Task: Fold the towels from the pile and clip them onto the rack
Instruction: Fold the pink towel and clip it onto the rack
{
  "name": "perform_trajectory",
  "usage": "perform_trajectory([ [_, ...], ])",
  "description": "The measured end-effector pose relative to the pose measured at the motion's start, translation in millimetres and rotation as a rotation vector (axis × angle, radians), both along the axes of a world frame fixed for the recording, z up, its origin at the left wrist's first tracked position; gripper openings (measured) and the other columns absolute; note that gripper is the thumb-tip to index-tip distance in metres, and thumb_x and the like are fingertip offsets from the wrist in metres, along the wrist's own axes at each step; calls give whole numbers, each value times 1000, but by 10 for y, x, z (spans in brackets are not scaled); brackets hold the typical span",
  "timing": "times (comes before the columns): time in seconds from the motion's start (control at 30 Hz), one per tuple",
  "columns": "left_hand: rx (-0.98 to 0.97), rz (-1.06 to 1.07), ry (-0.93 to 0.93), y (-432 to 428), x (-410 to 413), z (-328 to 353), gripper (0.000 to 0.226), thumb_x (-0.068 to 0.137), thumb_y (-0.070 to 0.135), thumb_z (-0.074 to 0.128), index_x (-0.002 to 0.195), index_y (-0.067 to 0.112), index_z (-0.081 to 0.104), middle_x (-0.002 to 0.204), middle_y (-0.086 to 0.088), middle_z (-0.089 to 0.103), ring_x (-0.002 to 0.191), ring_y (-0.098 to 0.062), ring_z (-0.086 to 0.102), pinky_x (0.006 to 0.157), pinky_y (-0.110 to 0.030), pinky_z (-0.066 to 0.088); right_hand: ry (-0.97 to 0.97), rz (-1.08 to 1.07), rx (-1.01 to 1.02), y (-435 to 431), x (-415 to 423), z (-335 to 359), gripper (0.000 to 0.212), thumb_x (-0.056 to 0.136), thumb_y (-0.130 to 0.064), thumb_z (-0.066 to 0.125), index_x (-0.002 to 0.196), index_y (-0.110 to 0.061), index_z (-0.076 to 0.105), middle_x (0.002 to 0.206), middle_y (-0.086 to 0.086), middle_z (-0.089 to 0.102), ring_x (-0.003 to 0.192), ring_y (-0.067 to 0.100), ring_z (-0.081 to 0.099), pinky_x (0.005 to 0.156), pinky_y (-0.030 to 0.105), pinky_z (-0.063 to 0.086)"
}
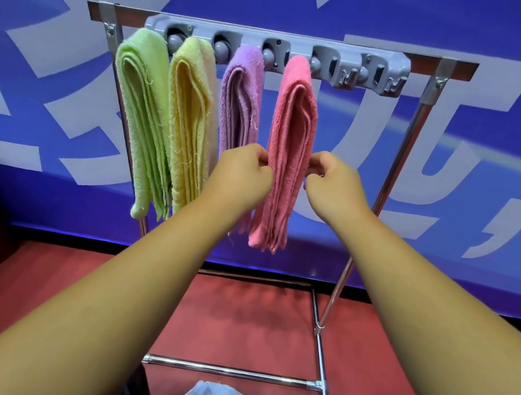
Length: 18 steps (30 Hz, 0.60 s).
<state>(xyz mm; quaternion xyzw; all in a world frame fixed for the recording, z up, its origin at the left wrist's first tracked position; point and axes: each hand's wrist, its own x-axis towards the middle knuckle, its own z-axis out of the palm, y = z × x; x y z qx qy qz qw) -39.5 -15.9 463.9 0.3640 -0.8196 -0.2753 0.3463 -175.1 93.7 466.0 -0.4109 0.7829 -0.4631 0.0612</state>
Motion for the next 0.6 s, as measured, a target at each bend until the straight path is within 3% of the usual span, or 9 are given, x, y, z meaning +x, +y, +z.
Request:
perform_trajectory([
  [0.07, 35, -11, -42, -5, 21, -178, 35, 88, 15, 51, 109, 19, 79, 102, -1, 81, 101, -21, 73, 90, -28, 54, -16, -14, 51, 3, -43, -207, 39, 95, -8, 47, 117, -27, 74, 106, -7, 78, 94, 15, 73, 76, 28, 55],
  [0.23, 102, -22, -193, -2, 35, -857, 34, 89, 14, 53, 111, 15, 80, 107, -6, 81, 109, -26, 72, 93, -29, 52, -51, -35, 245, -14, -134, -927, 34, 97, -18, 54, 121, -28, 75, 118, 0, 78, 107, 24, 73, 93, 31, 55],
  [0.33, 133, -20, -274, 19, 46, -1311, 30, 86, 16, 53, 100, 7, 79, 102, -16, 79, 106, -35, 70, 91, -37, 53, -94, -40, 324, 35, -113, -1363, 27, 93, -17, 58, 111, -28, 76, 106, 0, 78, 91, 22, 73, 84, 31, 56],
  [0.43, 233, 0, -334, 16, 46, -1779, 27, 87, 14, 54, 96, 9, 79, 97, -12, 79, 102, -32, 70, 87, -33, 52, -158, -17, 378, 71, -94, -1804, 21, 92, -16, 61, 103, -28, 74, 100, -1, 76, 88, 23, 72, 77, 29, 52],
  [0.6, 349, -27, -476, -56, 6, -2558, 28, 92, 20, 53, 85, 9, 78, 89, -13, 80, 93, -35, 75, 84, -37, 60, -229, 12, 495, 63, -74, -2479, 23, 93, -13, 57, 100, -15, 78, 103, 6, 81, 100, 30, 74, 89, 39, 60],
])
